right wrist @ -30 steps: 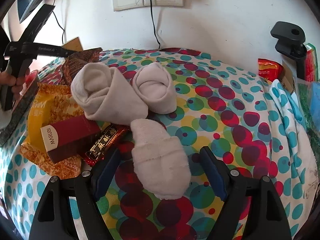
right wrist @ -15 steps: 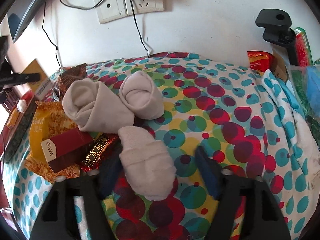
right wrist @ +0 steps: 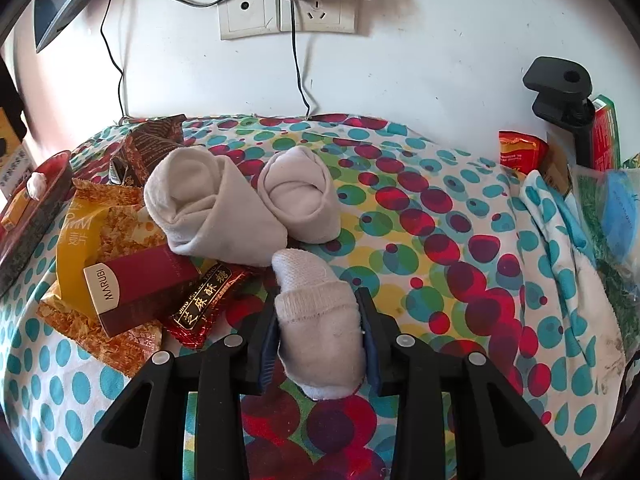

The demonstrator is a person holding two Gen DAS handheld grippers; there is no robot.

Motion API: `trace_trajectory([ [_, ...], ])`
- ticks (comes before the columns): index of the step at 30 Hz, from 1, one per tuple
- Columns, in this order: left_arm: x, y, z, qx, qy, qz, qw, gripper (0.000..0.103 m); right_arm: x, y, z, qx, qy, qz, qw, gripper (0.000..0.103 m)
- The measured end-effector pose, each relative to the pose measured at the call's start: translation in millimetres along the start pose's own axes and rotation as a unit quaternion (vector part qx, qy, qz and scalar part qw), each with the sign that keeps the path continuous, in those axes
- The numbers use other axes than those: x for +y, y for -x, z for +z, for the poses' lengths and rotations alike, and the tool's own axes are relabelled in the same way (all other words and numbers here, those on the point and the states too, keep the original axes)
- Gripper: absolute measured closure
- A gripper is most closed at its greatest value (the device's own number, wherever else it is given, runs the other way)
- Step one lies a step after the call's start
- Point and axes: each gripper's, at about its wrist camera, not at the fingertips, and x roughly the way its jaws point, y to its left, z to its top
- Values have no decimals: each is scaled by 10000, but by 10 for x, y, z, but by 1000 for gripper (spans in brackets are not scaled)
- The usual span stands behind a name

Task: Organize objects
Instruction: 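Grasp the white box with the left gripper while the right gripper grasps a rolled white sock, then carry the white box into the red tray and release it with the left gripper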

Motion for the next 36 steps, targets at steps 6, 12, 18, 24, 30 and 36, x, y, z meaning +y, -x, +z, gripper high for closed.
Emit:
trace_trajectory([
  [6,541,266,12,-126,363,463,9982,73,15,-2,1,1,29,-33,10000,69],
  [12,1098,283,-45,-175,915,813,9923,73,16,-6,11,28,-7,-5,10000,67],
  [18,1469,105,-82,-28,1187,1223,9854,73,-5,-7,16,38,-31,14,10000,67],
  [24,1827,-186,-110,236,1637,1366,9767,73,-19,-14,17,48,-68,26,10000,66],
  [30,2014,-460,-91,415,1749,1563,9712,73,-19,-17,20,57,-83,21,9999,65],
  [36,2184,-659,-115,491,1990,1449,9680,73,-17,-14,21,59,-87,27,9999,64],
])
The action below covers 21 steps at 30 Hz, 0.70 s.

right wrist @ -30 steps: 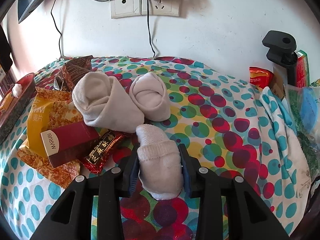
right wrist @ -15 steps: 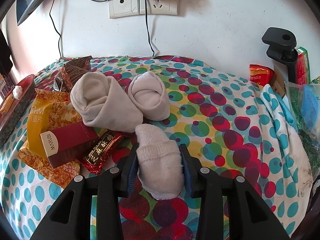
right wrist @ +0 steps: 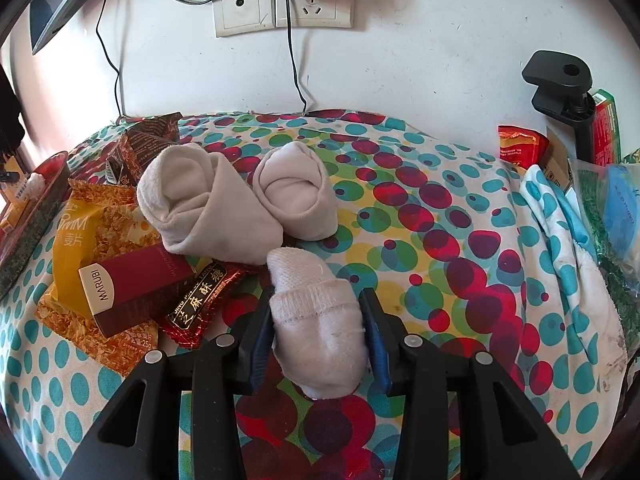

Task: Organize objects
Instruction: 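Carry the white box into the red tray and release it with the left gripper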

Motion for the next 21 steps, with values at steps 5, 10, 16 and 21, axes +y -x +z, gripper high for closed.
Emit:
trace_trajectory([
  [5,24,-111,66,-34,-55,152,9999,73,4,0,1,1,14,-21,10000,64],
  [10,90,-165,151,-40,33,188,9998,73,1,-3,-1,7,-4,-52,10000,62],
  [16,119,-204,160,-13,-26,243,9997,71,-7,-8,-3,7,14,-68,10000,62],
  [21,149,-191,134,26,-11,59,10000,67,-12,-16,-8,18,-19,-73,10000,57],
])
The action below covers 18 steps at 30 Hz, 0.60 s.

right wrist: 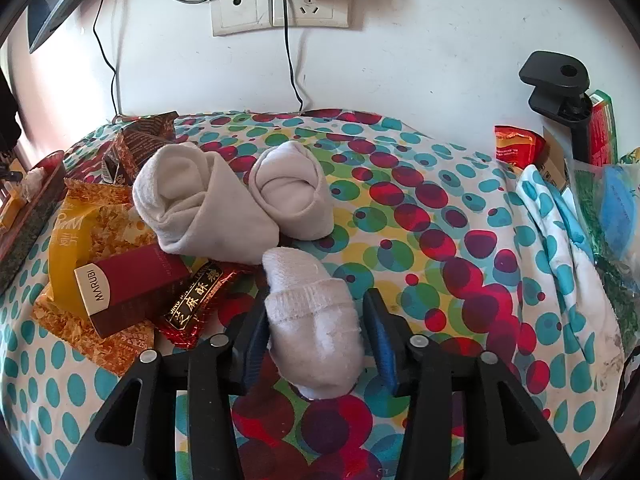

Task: Organize objects
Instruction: 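Carry the white box into the red tray and release it with the left gripper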

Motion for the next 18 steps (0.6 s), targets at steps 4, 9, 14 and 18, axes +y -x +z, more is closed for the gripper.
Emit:
trace_trajectory([
  [4,9,70,-12,18,-2,86,10000,64,-2,-1,2,-1,6,-24,10000,57],
  [9,-24,290,-109,-127,-115,183,9997,64,4,-3,5,-3,21,-37,10000,57],
  [14,-200,655,-402,-544,-429,216,9974,64,-11,20,5,-54,9,11,10000,61],
  [18,-383,960,-726,-857,-629,135,9942,64,5,41,6,-94,24,48,9999,66],
])
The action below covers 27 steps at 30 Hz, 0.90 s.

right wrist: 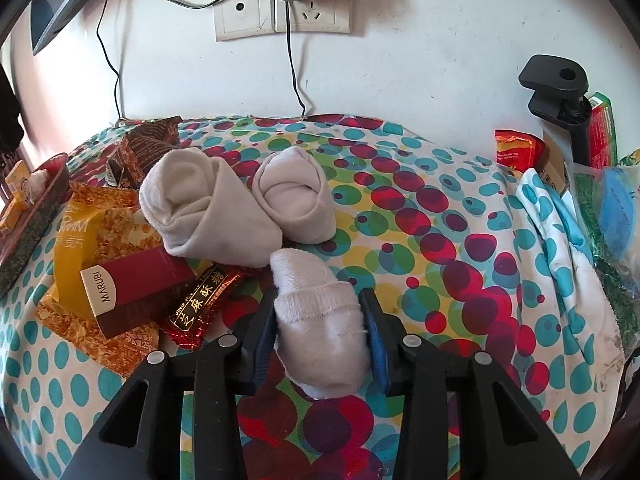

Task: Organize objects
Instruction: 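Carry the white box into the red tray and release it with the left gripper, then carry the rolled white sock to the red tray and release it with the right gripper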

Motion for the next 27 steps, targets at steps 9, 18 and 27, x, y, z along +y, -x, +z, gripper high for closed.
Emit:
trace_trajectory([
  [9,-593,441,-624,-393,-549,-173,9976,63,58,12,5,-15,93,-220,9997,66],
  [18,-671,497,-924,-400,-611,-485,9961,63,124,9,-31,35,85,-374,9993,67],
  [27,-625,462,-933,-372,-564,-579,9960,63,300,185,-116,-28,-58,-437,9990,68],
])
